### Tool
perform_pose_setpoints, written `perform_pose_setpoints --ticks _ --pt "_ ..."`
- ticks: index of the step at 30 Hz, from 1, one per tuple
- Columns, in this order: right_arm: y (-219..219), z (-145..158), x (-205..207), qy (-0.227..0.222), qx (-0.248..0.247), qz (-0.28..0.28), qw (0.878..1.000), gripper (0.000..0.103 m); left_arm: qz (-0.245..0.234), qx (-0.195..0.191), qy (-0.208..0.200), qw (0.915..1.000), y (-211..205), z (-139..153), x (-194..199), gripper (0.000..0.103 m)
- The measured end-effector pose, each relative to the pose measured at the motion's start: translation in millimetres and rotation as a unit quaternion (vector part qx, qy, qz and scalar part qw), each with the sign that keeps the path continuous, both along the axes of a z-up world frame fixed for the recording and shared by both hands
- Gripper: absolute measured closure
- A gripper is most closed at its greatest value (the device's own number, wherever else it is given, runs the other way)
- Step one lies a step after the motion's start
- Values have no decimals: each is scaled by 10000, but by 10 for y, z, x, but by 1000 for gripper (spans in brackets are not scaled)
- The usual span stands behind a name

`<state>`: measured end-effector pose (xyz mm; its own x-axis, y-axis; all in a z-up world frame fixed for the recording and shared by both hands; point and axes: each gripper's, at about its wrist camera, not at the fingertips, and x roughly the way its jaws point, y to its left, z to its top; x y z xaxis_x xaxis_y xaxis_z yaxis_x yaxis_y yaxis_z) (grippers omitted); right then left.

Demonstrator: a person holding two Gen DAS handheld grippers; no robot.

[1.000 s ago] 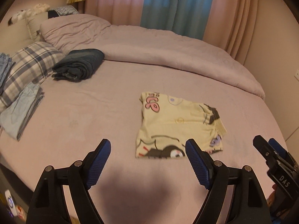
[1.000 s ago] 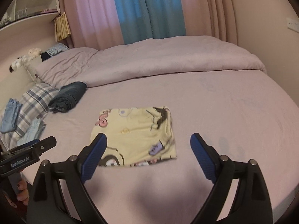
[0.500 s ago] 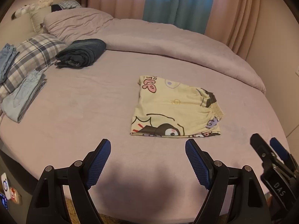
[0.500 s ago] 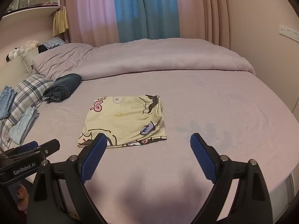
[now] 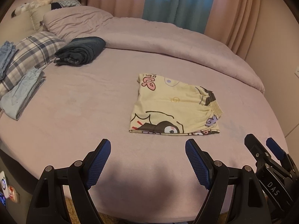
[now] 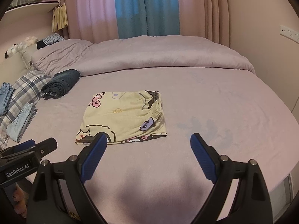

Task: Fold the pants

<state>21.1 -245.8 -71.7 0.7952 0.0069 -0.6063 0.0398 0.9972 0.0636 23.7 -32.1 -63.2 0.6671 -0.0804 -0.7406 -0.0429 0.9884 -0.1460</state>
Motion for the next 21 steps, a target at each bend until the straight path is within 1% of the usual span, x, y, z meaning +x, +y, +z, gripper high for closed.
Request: perform_pose_setpoints --ticks 21 --pt "71 12 -38 -2 -78 -5 10000 11 2 17 -54 10000 3 49 -76 21"
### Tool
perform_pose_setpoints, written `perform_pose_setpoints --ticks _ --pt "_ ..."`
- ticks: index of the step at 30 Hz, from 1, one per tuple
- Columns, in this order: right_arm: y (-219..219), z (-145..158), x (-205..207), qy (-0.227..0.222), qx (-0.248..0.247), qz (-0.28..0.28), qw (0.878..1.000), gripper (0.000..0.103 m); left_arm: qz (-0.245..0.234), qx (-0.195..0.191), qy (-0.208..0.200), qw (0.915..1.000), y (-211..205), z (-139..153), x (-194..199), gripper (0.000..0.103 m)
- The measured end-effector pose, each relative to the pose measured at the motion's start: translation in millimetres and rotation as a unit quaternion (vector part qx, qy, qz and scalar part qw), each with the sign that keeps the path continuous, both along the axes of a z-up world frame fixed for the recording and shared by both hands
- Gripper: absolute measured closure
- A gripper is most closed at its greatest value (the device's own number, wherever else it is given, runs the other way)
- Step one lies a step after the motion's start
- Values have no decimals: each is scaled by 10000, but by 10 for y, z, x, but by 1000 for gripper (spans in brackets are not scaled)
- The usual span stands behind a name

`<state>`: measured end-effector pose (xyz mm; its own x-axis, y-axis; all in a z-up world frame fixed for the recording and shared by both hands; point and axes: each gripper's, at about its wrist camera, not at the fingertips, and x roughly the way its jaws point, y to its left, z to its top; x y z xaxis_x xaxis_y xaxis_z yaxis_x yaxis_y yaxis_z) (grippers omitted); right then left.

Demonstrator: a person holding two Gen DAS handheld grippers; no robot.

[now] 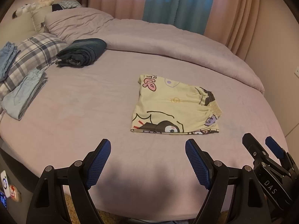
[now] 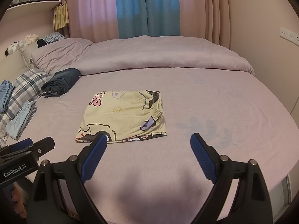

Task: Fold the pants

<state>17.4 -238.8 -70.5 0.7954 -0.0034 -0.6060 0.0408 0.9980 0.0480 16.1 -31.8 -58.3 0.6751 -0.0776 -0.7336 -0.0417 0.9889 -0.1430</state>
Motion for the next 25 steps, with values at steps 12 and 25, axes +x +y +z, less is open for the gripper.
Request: perform_pose_setpoints --ticks 12,25 --pt "21 5 -28 22 -20 -28 10000 11 -21 -2 -13 10000 -19 15 -27 21" --pt "59 5 -49 40 -87 -39 9999 11 -89 -7 -68 9999 -41 38 -65 21"
